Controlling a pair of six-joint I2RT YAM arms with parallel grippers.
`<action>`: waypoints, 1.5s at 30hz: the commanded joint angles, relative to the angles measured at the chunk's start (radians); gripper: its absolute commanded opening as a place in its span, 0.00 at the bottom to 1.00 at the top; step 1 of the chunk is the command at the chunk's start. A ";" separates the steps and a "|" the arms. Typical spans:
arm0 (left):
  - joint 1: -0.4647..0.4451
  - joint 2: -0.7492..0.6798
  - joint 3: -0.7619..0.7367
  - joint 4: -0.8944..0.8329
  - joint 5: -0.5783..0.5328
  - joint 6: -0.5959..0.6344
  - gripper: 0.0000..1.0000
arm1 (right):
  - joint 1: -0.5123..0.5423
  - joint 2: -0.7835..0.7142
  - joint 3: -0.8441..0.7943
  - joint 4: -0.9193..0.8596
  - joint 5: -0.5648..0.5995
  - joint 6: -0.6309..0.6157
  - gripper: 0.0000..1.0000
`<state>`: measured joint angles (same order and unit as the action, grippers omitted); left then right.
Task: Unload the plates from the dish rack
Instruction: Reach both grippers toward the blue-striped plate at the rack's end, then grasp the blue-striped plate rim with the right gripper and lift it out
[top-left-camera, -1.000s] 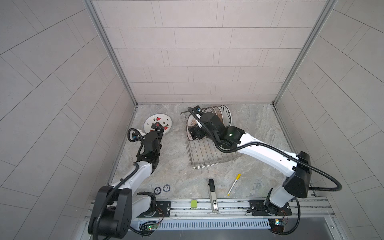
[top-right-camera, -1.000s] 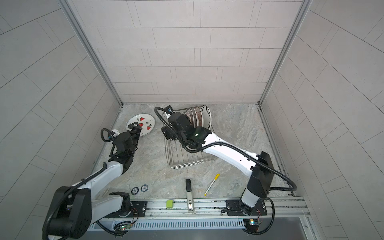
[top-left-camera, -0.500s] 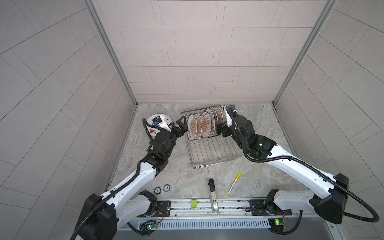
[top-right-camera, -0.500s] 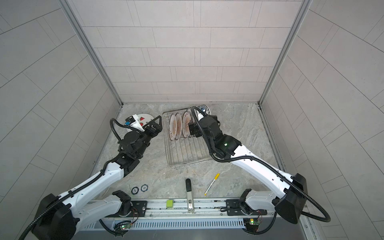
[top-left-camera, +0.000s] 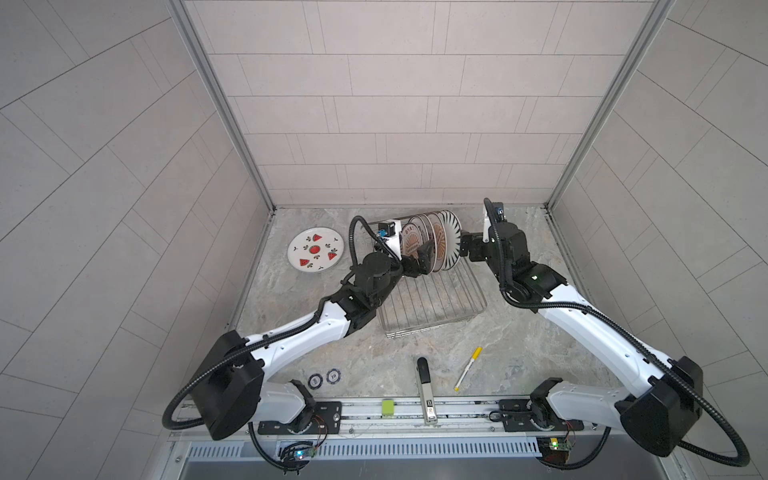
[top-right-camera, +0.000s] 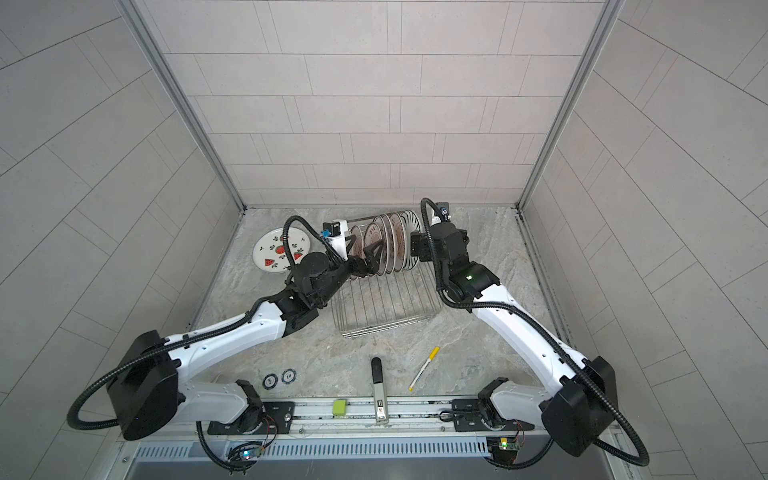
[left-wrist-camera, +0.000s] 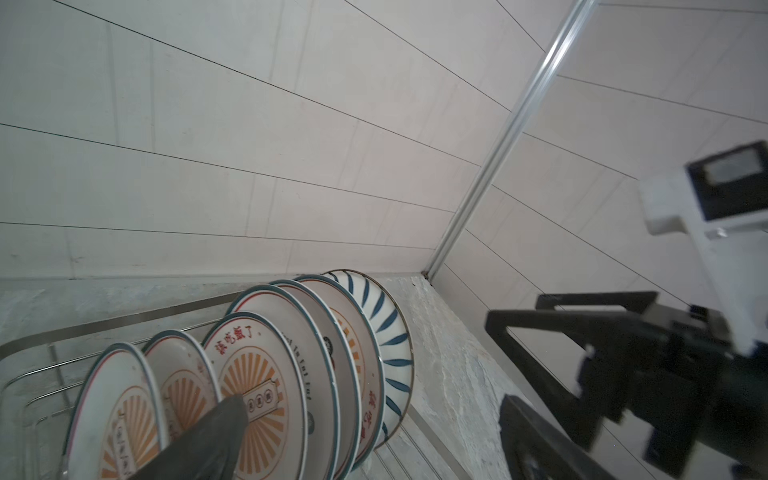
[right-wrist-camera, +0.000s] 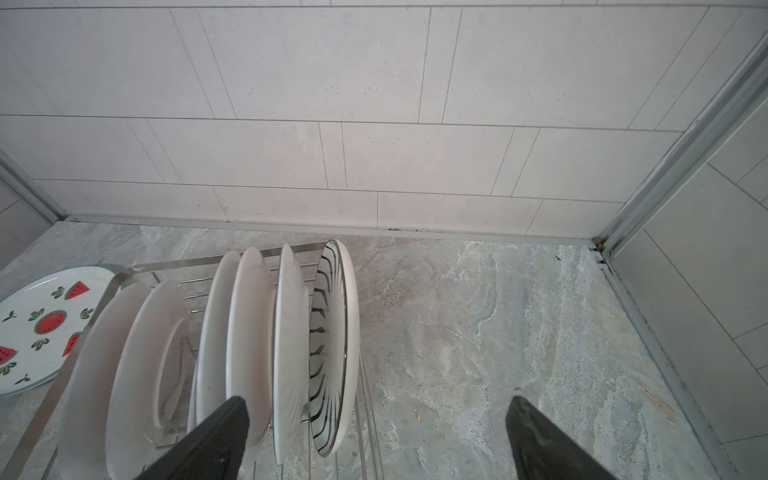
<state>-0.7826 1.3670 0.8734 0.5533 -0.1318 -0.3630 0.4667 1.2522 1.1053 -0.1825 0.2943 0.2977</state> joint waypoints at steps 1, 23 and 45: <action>0.000 0.045 0.053 0.032 0.081 0.064 1.00 | -0.047 0.067 0.039 -0.018 -0.092 0.050 0.98; 0.000 0.166 0.096 0.048 0.055 0.091 1.00 | -0.103 0.446 0.300 -0.126 -0.172 0.074 0.48; 0.000 0.154 0.070 0.049 0.049 0.053 1.00 | -0.090 0.554 0.344 -0.164 -0.182 0.073 0.28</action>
<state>-0.7837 1.5467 0.9543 0.5720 -0.0731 -0.2993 0.3691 1.7885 1.4303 -0.3229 0.1043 0.3676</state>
